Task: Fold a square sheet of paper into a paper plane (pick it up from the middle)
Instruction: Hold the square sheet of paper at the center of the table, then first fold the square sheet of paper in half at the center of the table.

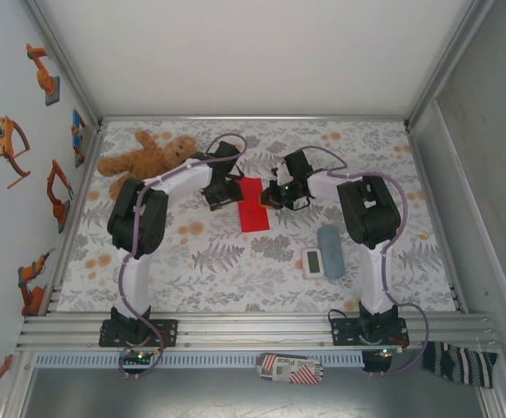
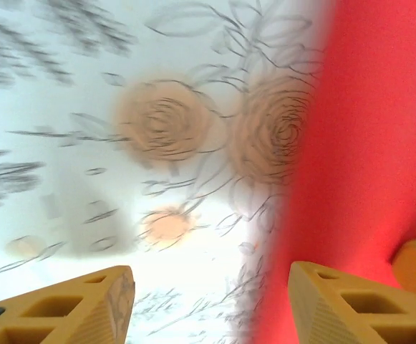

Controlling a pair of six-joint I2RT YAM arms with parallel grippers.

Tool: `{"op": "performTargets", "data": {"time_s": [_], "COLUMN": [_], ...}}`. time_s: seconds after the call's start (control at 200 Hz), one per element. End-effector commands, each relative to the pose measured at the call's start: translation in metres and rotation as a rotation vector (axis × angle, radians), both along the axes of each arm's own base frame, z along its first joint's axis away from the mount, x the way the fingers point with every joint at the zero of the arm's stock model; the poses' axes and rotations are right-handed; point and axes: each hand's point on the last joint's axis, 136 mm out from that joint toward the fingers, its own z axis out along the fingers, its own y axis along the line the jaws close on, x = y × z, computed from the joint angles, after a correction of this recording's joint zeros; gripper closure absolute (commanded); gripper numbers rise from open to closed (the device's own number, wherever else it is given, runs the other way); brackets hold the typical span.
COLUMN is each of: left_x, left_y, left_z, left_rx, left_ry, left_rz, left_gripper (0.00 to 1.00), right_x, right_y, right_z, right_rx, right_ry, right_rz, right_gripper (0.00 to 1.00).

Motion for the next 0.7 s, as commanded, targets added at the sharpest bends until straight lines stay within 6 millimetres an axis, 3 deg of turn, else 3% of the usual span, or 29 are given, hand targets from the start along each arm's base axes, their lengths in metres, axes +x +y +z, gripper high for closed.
{"op": "performTargets", "data": {"time_s": [0.0,0.07,0.135,0.341,0.481,0.696], "left_x": [0.014,0.013,0.011,0.002,-0.001,-0.011], "left_y": [-0.021,-0.041,-0.056,-0.09,-0.094,-0.078], "left_z": [0.065,0.081,0.085,0.046,0.015,-0.021], "left_rx": [-0.181,-0.32,-0.414,-0.479,-0.452,-0.353], "left_ry": [-0.19,-0.234,-0.24,-0.125,-0.051,0.021], "left_rz": [-0.059,-0.088,-0.106,-0.135,-0.118,-0.105], "left_gripper": [0.4,0.45,0.52,0.69,0.73,0.75], "right_x": [-0.037,-0.037,-0.037,-0.037,-0.037,-0.038], "right_y": [-0.036,-0.036,-0.037,-0.04,-0.041,-0.045], "right_z": [-0.07,-0.07,-0.071,-0.071,-0.073,-0.075], "right_rx": [-0.228,-0.232,-0.241,-0.256,-0.267,-0.298], "right_ry": [0.163,0.163,0.164,0.167,0.172,0.182], "right_rz": [-0.03,-0.031,-0.033,-0.035,-0.036,-0.034], "right_gripper": [1.0,1.0,1.0,1.0,1.0,1.0]}}
